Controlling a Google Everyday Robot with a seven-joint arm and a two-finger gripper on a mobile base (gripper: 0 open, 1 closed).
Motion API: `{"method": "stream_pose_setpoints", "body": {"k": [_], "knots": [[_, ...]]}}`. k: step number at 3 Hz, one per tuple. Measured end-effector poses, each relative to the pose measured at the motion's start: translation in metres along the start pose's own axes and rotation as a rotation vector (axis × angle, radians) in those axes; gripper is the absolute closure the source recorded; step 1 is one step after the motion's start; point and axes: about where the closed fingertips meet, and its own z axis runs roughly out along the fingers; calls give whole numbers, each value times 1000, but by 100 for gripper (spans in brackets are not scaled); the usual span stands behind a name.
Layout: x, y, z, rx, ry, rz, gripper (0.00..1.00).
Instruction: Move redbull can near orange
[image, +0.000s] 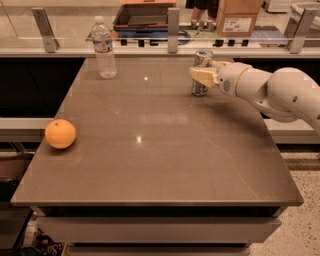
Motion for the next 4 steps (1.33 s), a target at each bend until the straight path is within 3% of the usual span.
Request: {"method": "stream_pose_setpoints", "body": {"k": [1, 2, 4], "knots": [[0, 2, 2, -4, 0, 0, 88], [0, 4, 3, -7, 0, 0, 100], [-9, 12, 1, -24, 1, -17, 100]]}}
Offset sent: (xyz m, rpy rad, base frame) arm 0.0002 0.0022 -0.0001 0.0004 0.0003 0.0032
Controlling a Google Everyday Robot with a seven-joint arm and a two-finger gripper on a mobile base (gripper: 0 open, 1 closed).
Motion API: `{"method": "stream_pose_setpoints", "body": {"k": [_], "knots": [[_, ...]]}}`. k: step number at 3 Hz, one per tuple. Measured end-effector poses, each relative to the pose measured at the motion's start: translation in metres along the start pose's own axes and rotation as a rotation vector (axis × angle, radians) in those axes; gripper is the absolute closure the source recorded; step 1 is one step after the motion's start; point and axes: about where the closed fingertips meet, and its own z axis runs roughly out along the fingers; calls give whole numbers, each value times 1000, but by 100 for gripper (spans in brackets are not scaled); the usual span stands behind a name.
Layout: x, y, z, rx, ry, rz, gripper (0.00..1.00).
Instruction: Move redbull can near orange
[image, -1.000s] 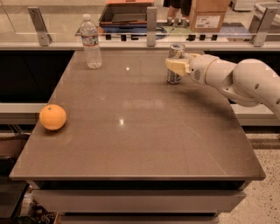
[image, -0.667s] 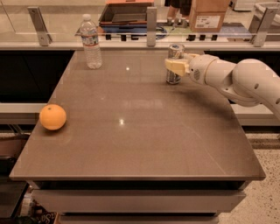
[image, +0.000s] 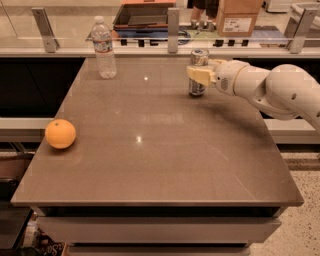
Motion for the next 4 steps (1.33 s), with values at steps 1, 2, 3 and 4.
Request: {"method": "stream_pose_setpoints", "body": {"k": [1, 2, 3, 4], "knots": [[-13, 19, -8, -37, -5, -18, 100], [-23, 48, -9, -103, -25, -29, 100], [-35, 91, 0, -181, -21, -56, 100], [-44, 134, 12, -247, 1, -68, 100]]}}
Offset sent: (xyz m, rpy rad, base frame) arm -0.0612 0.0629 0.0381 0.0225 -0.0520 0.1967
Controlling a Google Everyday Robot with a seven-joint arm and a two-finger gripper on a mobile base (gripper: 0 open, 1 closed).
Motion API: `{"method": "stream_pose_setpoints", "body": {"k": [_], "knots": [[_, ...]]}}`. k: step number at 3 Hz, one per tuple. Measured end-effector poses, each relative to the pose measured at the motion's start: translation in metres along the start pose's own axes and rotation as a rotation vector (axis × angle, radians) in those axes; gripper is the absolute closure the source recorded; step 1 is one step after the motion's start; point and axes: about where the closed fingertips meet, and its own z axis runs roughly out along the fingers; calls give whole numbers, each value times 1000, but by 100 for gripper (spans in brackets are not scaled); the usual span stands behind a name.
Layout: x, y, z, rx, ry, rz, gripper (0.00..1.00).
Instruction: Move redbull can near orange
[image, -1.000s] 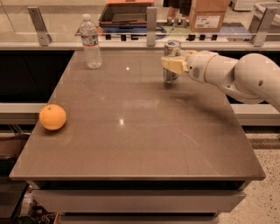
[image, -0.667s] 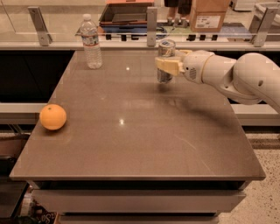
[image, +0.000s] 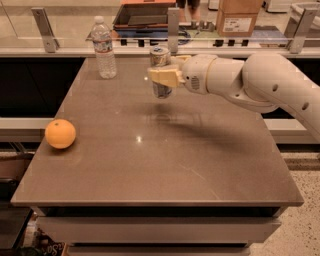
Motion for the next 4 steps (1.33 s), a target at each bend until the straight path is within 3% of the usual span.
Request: {"method": "stream_pose_setpoints", "body": {"k": [1, 2, 4], "knots": [[-7, 39, 20, -40, 11, 13, 100], [1, 72, 33, -70, -19, 34, 100], [11, 145, 43, -149, -109, 11, 100]]}}
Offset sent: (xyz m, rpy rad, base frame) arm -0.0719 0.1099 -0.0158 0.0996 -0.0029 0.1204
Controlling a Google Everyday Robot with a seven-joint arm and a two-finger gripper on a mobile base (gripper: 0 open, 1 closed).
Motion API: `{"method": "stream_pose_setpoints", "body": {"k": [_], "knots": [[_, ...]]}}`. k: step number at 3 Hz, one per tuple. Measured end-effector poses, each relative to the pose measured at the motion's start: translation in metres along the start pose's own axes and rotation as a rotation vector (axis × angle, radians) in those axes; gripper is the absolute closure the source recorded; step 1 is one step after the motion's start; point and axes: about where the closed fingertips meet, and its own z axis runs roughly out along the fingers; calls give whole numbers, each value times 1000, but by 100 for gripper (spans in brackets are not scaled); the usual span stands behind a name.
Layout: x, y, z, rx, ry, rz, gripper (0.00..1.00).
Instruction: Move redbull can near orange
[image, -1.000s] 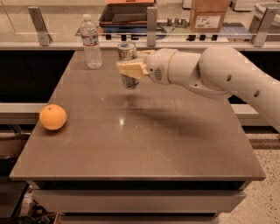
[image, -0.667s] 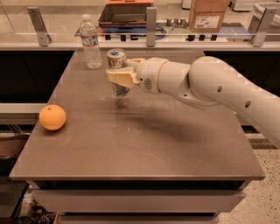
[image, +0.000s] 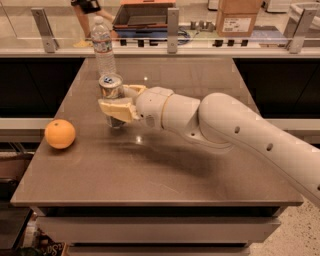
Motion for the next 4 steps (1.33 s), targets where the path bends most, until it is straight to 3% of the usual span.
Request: {"method": "stream_pose_setpoints", "body": {"k": [1, 3, 4], "knots": [[4, 30, 10, -24, 10, -2, 100], [13, 65, 27, -76, 56, 3, 100], [12, 66, 28, -77, 55, 1, 84]]}}
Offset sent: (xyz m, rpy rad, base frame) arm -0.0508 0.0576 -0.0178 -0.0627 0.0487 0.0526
